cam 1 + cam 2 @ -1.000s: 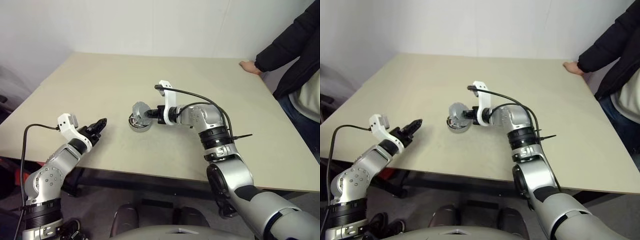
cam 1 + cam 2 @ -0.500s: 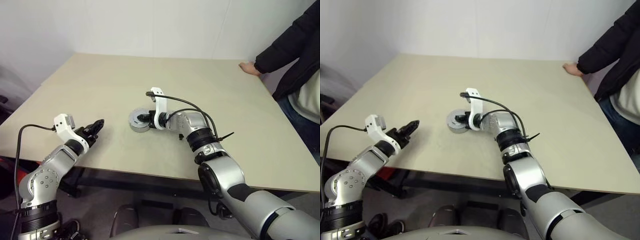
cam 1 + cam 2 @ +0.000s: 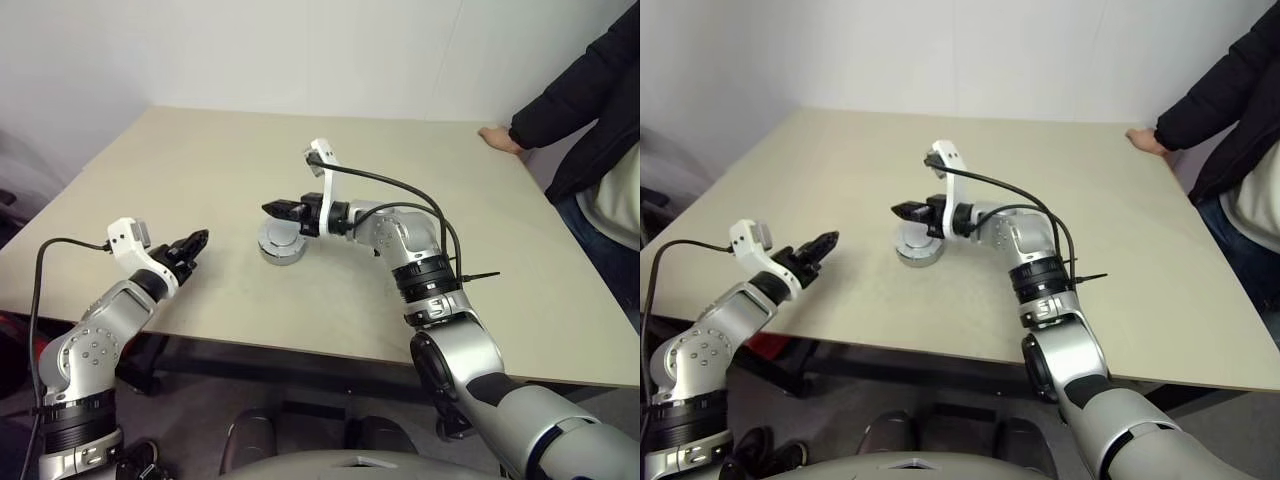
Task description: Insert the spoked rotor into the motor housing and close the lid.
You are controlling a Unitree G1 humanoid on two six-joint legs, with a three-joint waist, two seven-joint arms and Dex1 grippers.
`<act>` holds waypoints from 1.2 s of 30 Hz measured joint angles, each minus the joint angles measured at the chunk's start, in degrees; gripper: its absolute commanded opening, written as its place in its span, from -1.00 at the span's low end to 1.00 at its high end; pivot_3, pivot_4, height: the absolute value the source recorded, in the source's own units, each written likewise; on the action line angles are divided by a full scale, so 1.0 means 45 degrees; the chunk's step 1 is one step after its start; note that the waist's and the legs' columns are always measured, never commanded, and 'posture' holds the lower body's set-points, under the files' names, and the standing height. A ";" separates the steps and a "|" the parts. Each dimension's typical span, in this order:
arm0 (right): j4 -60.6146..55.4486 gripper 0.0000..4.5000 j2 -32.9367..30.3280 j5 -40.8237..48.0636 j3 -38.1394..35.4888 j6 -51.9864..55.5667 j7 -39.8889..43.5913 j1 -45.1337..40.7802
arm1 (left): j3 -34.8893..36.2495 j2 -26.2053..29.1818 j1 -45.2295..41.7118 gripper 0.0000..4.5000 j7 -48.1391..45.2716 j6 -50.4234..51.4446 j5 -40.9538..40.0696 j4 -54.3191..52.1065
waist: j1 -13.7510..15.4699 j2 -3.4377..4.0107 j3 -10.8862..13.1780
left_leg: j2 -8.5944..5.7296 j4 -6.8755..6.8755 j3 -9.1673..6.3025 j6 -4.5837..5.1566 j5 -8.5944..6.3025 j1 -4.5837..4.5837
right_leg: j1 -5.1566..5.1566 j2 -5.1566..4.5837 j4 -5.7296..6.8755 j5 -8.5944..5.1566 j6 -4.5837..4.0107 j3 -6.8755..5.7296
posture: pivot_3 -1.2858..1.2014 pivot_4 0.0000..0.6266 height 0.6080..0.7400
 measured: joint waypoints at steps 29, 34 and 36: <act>0.6277 0.94 0.0864 -0.2628 0.0826 -0.7181 -0.0684 -0.0056 | -0.0216 0.0109 -0.0254 0.04 -0.0582 0.0349 0.0671 0.0101 | -0.0260 -0.0002 -0.0001 | 0.0000 0.0008 0.0010 0.0005 -0.0002 -0.0094 | -0.0099 -0.0001 0.0021 0.0021 -0.0056 -0.0004 | 0.03 -1.00 1.00; 0.6903 0.99 0.0934 -0.2823 0.0551 -0.7874 -0.1087 -0.0389 | -0.0186 0.0105 -0.0155 0.04 -0.0524 0.0438 0.0670 -0.0140 | -0.0323 -0.0002 -0.0001 | 0.0001 0.0009 0.0011 0.0005 -0.0002 -0.0092 | -0.0099 -0.0001 0.0024 0.0033 -0.0082 -0.0005 | 0.03 -1.00 1.00; 0.7025 0.99 0.0945 -0.2901 0.0541 -0.8044 -0.1099 -0.0454 | -0.0184 0.0103 -0.0153 0.04 -0.0476 0.0441 0.0671 -0.0140 | -0.0323 -0.0002 -0.0001 | 0.0001 0.0009 0.0011 0.0006 -0.0003 -0.0092 | -0.0100 -0.0001 0.0024 0.0036 -0.0090 -0.0006 | 0.03 -1.00 1.00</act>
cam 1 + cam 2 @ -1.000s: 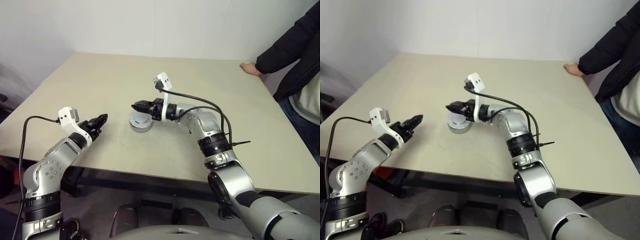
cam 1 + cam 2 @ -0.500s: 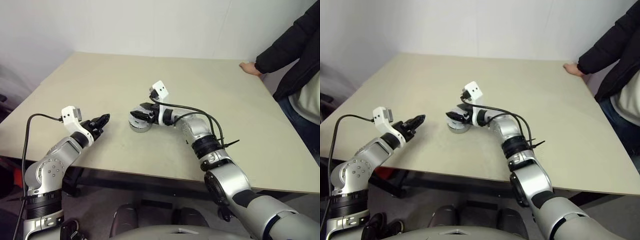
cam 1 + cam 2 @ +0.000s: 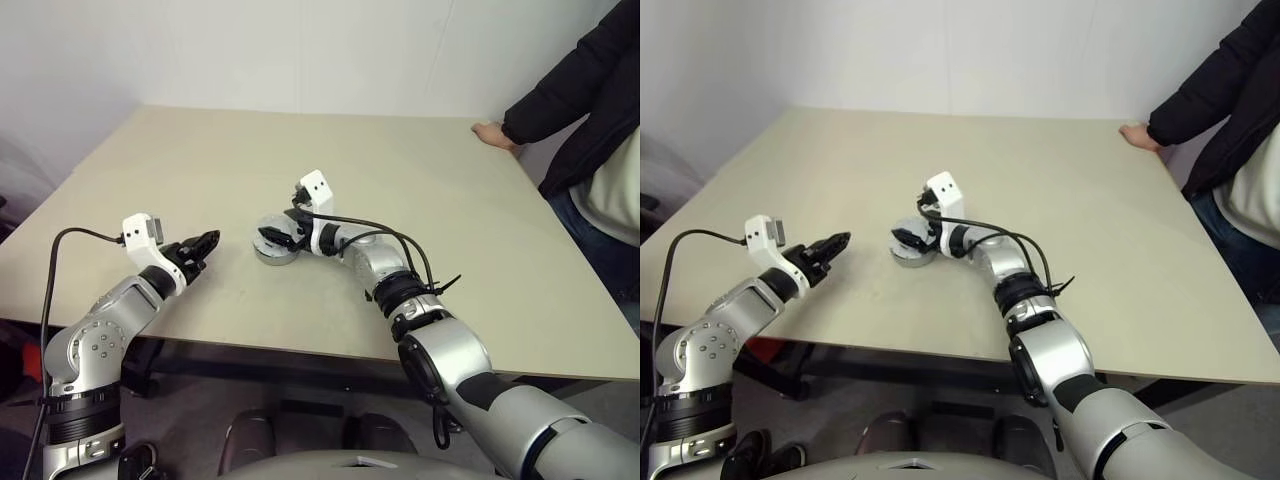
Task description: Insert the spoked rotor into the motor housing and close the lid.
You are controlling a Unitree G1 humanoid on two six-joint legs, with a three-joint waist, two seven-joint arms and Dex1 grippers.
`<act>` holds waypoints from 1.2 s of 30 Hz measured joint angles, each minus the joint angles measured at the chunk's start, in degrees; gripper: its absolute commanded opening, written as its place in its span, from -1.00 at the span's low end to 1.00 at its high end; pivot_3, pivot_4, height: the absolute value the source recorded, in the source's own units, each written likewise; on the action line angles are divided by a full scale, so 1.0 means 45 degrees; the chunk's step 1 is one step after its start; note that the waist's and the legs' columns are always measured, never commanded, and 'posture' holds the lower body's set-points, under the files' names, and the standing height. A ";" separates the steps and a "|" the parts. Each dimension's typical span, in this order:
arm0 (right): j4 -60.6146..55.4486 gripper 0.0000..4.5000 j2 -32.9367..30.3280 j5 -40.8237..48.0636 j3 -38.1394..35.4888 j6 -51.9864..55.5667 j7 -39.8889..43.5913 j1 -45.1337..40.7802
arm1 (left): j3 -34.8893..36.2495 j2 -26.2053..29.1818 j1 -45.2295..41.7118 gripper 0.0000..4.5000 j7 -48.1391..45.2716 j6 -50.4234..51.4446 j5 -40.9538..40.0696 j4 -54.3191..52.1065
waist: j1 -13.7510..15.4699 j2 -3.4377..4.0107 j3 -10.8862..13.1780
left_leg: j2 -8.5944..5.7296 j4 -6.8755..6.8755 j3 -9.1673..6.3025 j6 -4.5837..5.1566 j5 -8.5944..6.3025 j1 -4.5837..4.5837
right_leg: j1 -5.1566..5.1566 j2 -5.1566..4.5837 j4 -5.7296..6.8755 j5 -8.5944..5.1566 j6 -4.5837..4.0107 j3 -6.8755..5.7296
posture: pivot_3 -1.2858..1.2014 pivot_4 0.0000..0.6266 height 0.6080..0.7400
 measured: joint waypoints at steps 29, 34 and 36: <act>0.1598 0.99 0.0289 -0.1297 0.0100 -0.2406 0.0018 0.0235 | 0.0318 0.0092 -0.0004 0.04 0.0058 0.0267 -0.0028 -0.0123 | -0.0006 0.0000 0.0000 | 0.0003 0.0001 0.0000 0.0003 -0.0001 0.0002 | -0.0002 0.0000 0.0005 0.0005 -0.0028 -0.0002 | 0.03 -1.00 1.00; 0.1795 0.99 0.0235 -0.1660 0.0145 -0.2889 -0.0109 0.0235 | 0.0461 0.0100 -0.0005 0.04 0.0119 0.0269 -0.0029 -0.0131 | -0.0006 0.0000 0.0000 | 0.0003 0.0001 0.0001 0.0003 -0.0001 0.0003 | -0.0002 0.0000 0.0006 0.0004 -0.0029 -0.0002 | 0.03 -1.00 1.00; 0.1889 0.99 0.0228 -0.1767 0.0141 -0.3040 -0.0218 0.0231 | 0.0482 0.0127 -0.0006 0.04 0.0135 0.0269 -0.0029 -0.0131 | -0.0006 0.0000 0.0000 | 0.0003 0.0001 0.0000 0.0003 -0.0001 0.0003 | -0.0001 0.0000 0.0005 0.0004 -0.0030 -0.0002 | 0.03 -1.00 1.00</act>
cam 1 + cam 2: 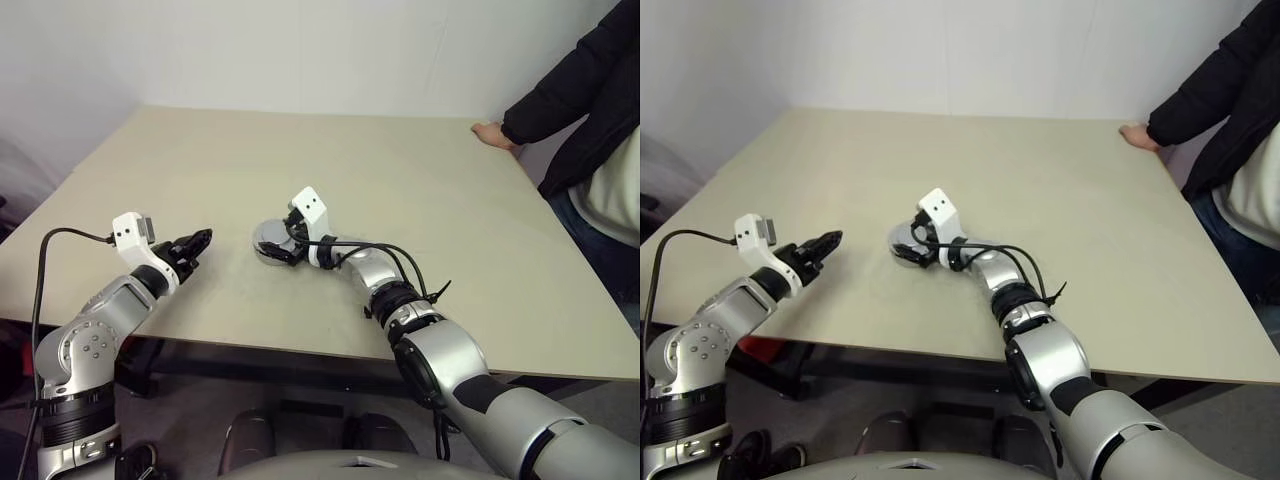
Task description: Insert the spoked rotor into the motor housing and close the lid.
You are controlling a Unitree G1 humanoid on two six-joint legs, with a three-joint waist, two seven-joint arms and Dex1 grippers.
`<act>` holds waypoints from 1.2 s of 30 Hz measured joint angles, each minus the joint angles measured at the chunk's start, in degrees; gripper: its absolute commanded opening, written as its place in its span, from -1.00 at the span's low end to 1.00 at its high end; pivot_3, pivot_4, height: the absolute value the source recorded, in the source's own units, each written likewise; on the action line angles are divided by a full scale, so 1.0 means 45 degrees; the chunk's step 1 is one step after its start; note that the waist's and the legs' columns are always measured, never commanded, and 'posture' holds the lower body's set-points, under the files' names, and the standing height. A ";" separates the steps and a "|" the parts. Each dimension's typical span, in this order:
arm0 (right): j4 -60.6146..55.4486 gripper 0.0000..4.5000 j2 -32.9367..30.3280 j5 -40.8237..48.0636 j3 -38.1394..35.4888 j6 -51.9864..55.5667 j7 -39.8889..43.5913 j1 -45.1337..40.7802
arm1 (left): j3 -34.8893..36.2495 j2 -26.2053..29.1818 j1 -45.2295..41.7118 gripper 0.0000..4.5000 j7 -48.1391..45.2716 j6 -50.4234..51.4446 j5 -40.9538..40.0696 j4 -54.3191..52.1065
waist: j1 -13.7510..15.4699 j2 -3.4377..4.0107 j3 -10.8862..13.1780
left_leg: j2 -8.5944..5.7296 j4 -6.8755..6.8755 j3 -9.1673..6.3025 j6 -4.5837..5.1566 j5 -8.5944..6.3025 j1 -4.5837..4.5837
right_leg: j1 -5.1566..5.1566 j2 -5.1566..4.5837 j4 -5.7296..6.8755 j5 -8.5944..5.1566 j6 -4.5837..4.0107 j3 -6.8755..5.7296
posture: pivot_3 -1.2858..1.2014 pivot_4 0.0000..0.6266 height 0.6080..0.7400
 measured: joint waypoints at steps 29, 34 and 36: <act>0.0364 0.99 -0.0203 -0.0487 -0.0012 -0.0532 0.0108 -0.0141 | 0.0285 0.0008 -0.0093 0.04 0.0024 0.0001 -0.0003 0.0001 | -0.0011 0.0000 0.0000 | 0.0004 0.0000 0.0001 0.0000 0.0000 0.0002 | -0.0001 0.0000 0.0003 -0.0002 -0.0008 0.0000 | 0.03 -1.00 1.00; 0.0417 0.99 -0.0171 -0.0573 -0.0012 -0.0622 -0.0029 -0.0141 | 0.0292 0.0008 -0.0093 0.04 0.0046 0.0002 -0.0006 0.0001 | -0.0012 0.0001 0.0000 | 0.0004 0.0000 0.0000 0.0000 0.0000 0.0004 | -0.0001 0.0000 0.0003 -0.0003 -0.0007 0.0000 | 0.03 -1.00 1.00; 0.0420 0.99 -0.0159 -0.0576 -0.0013 -0.0629 -0.0034 -0.0141 | 0.0294 0.0008 -0.0093 0.04 0.0095 0.0002 -0.0007 0.0001 | -0.0014 0.0001 0.0001 | 0.0004 0.0000 0.0000 0.0000 0.0000 0.0005 | -0.0001 0.0000 0.0003 -0.0003 -0.0008 0.0000 | 0.03 -1.00 1.00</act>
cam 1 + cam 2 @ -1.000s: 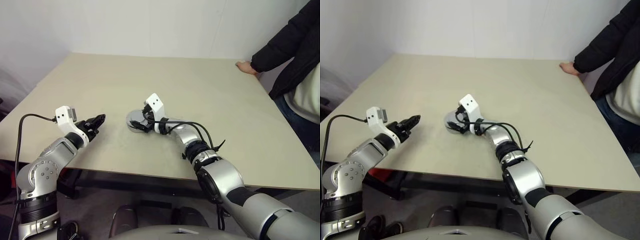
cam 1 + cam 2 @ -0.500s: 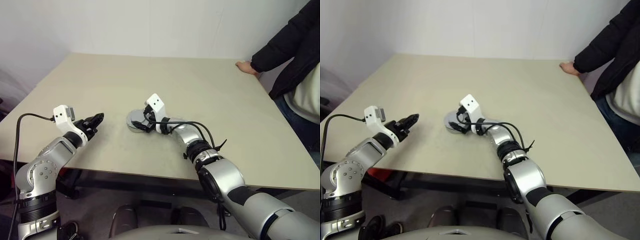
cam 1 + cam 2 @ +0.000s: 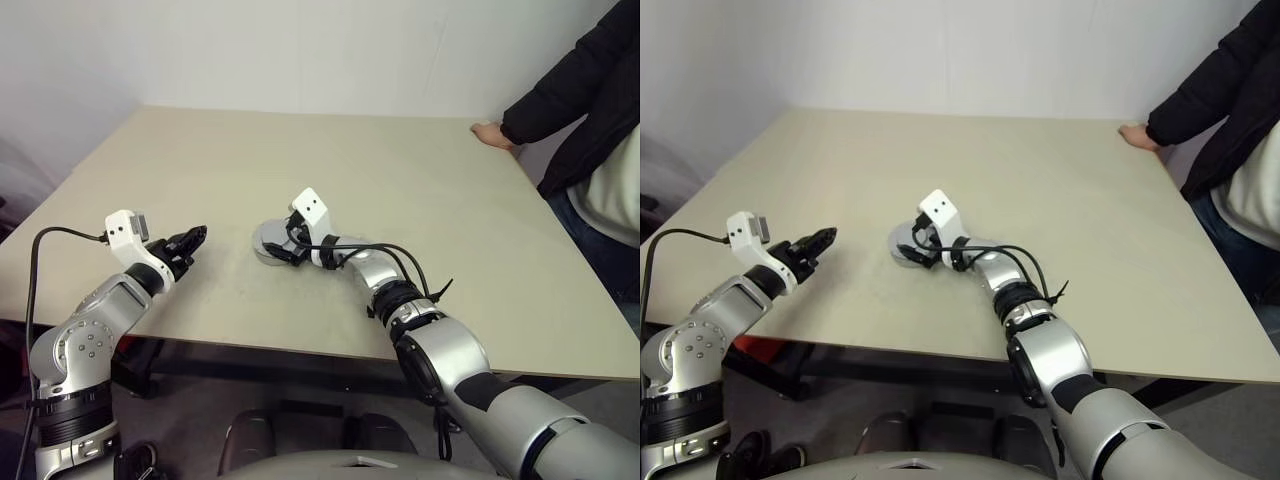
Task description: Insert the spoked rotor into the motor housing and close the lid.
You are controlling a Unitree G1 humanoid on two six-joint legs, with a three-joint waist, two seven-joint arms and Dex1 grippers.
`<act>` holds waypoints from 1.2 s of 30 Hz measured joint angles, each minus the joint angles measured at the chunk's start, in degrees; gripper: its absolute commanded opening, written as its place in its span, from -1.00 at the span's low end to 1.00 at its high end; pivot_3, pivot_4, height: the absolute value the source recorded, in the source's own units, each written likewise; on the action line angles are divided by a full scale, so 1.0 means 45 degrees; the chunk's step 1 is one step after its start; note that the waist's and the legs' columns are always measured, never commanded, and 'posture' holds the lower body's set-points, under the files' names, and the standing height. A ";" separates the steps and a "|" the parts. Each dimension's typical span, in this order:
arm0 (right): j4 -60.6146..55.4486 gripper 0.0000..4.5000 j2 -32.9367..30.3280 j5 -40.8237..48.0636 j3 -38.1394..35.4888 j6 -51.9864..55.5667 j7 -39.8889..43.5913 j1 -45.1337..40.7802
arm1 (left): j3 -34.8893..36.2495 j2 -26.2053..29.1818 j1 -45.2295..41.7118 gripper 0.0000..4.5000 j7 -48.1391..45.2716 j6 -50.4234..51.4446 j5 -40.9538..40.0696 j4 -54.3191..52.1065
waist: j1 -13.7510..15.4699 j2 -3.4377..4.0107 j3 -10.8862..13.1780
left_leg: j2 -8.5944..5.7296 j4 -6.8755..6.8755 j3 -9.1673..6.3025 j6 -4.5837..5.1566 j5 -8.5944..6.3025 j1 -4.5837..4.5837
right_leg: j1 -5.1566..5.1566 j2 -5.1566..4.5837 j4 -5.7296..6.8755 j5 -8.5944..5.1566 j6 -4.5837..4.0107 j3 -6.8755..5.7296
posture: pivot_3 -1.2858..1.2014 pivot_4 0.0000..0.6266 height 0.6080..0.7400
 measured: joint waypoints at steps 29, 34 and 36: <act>-0.0123 0.38 0.0095 -0.0556 0.0547 0.0288 -0.0317 -0.0161 | 0.0184 -0.0008 0.0001 0.04 0.0045 -0.0014 0.0000 0.0044 | -0.0061 0.0004 0.0002 | 0.0005 -0.0001 -0.0001 0.0000 0.0000 0.0009 | 0.0001 0.0001 0.0001 -0.0039 0.0063 0.0001 | 0.03 -1.00 1.00; -0.0122 0.38 0.0089 -0.0592 0.0616 0.0364 -0.0402 -0.0166 | 0.0181 -0.0021 0.0001 0.04 0.0042 -0.0014 0.0000 0.0043 | -0.0063 0.0004 0.0003 | 0.0005 -0.0001 -0.0002 0.0000 0.0000 0.0016 | 0.0006 0.0001 0.0001 -0.0040 0.0064 0.0001 | 0.03 -1.00 1.00; -0.0121 0.38 0.0079 -0.0594 0.0655 0.0448 -0.0411 -0.0201 | 0.0180 -0.0032 0.0001 0.04 0.0040 -0.0013 0.0000 0.0043 | -0.0064 0.0005 0.0003 | 0.0005 -0.0001 -0.0003 -0.0001 0.0000 0.0021 | 0.0010 0.0001 0.0001 -0.0040 0.0065 0.0002 | 0.03 -1.00 1.00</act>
